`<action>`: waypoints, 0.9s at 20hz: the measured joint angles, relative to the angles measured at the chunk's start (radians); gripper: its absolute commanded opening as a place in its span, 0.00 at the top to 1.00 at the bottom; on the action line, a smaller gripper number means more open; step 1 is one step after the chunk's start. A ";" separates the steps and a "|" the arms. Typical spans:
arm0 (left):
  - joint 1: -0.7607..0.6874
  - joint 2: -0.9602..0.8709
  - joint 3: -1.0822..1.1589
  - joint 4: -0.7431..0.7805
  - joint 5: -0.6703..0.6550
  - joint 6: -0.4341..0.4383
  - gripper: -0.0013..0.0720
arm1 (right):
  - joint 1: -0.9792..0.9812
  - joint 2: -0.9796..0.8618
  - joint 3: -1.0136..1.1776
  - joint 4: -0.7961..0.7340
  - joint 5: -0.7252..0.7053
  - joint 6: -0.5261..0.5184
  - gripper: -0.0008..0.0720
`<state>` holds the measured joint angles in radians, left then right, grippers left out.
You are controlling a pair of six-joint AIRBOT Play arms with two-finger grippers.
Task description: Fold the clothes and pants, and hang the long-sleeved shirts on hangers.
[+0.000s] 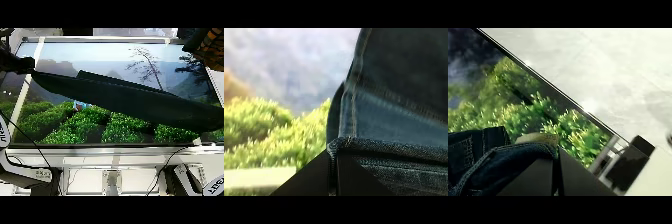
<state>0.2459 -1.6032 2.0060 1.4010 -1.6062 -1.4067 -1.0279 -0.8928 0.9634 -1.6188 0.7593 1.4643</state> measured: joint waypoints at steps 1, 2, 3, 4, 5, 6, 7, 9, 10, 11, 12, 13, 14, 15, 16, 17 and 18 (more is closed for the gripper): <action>0.003 0.002 -0.001 0.001 -0.014 0.000 0.94 | -0.008 0.000 0.000 -0.004 0.011 -0.005 0.98; 0.005 0.003 -0.001 0.003 -0.026 0.000 0.94 | -0.018 0.001 0.000 -0.012 0.021 -0.007 0.98; 0.006 0.003 -0.002 0.003 -0.033 0.000 0.94 | -0.026 0.001 0.000 -0.019 0.032 -0.010 0.98; 0.008 0.004 -0.002 0.002 -0.040 0.001 0.94 | -0.035 0.001 0.000 -0.027 0.037 -0.010 0.98; 0.008 0.003 -0.002 -0.003 -0.035 0.001 0.94 | -0.041 0.000 0.000 -0.034 0.043 -0.011 0.98; 0.009 -0.003 -0.002 -0.018 -0.017 0.001 0.94 | -0.045 -0.003 0.000 -0.038 0.044 -0.013 0.98; 0.008 -0.013 -0.002 -0.040 0.006 0.002 0.94 | -0.048 -0.006 0.000 -0.041 0.047 -0.013 0.98; -0.005 -0.050 -0.002 -0.078 0.064 0.003 0.94 | -0.052 -0.022 0.000 -0.046 0.049 -0.014 0.98; -0.016 -0.077 -0.002 -0.091 0.095 0.000 0.94 | -0.053 -0.032 0.000 -0.046 0.050 -0.014 0.98; -0.029 -0.106 -0.002 -0.097 0.118 -0.006 0.94 | -0.055 -0.045 0.000 -0.046 0.051 -0.014 0.98; -0.042 -0.137 -0.001 -0.105 0.144 -0.009 0.94 | -0.055 -0.060 0.000 -0.046 0.053 -0.014 0.98; -0.057 -0.171 -0.001 -0.107 0.170 -0.016 0.94 | -0.055 -0.075 0.000 -0.045 0.053 -0.014 0.98; -0.074 -0.206 0.000 -0.113 0.200 -0.019 0.94 | -0.055 -0.093 0.001 -0.045 0.054 -0.015 0.98; -0.091 -0.235 0.000 -0.116 0.229 -0.025 0.94 | -0.052 -0.111 0.002 -0.045 0.052 -0.015 0.98; -0.109 -0.263 0.001 -0.122 0.269 -0.026 0.94 | -0.046 -0.130 0.002 -0.045 0.047 -0.015 0.98; -0.127 -0.286 0.001 -0.127 0.312 -0.026 0.94 | -0.034 -0.151 0.002 -0.045 0.037 -0.015 0.98; -0.146 -0.307 0.001 -0.132 0.367 -0.026 0.94 | -0.019 -0.171 0.003 -0.045 0.023 -0.014 0.98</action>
<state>0.0998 -1.9106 2.0071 1.2694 -1.2396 -1.4326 -1.0470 -1.0634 0.9661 -1.6634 0.7826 1.4498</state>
